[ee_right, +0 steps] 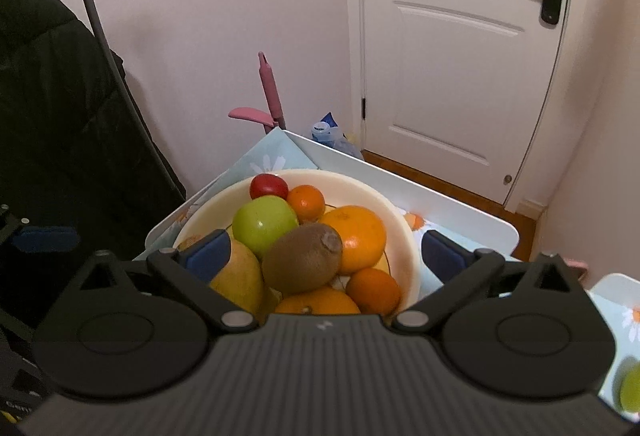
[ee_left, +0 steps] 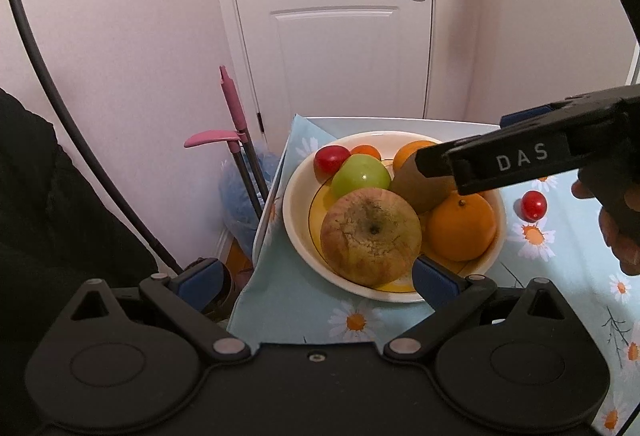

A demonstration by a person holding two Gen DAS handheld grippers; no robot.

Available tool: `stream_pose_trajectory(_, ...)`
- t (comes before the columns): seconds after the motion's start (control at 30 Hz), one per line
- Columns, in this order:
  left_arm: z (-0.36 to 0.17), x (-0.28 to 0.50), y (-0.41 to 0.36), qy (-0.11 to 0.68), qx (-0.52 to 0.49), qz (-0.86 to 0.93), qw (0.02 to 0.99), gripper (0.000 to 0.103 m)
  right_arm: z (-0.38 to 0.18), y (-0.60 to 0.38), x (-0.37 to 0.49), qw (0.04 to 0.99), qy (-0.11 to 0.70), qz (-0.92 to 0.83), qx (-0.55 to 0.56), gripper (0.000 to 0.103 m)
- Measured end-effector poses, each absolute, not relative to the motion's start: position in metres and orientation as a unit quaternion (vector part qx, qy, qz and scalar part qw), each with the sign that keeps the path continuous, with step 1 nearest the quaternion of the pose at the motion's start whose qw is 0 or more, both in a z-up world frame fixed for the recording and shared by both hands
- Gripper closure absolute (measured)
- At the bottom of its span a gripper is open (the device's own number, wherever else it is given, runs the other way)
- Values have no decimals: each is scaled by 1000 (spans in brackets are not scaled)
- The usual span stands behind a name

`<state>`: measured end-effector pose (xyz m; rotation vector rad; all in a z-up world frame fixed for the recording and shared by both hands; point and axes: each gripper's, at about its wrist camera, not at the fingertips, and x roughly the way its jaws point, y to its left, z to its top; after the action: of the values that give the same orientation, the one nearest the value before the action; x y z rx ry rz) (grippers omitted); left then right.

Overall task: Organize fruits
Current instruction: 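Open the left tool to drop the apple while the right tool releases the kiwi, then move both tools back to the last tomato and green apple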

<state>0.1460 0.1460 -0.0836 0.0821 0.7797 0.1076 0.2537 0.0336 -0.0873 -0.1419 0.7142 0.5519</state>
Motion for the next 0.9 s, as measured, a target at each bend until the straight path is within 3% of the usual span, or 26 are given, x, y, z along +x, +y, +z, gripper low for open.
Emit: stream_pose_trajectory(0.9, -26, 114, 111, 314, 68, 10, 947, 1, -19, -49, 166, 935, 321, 151, -18, 0)
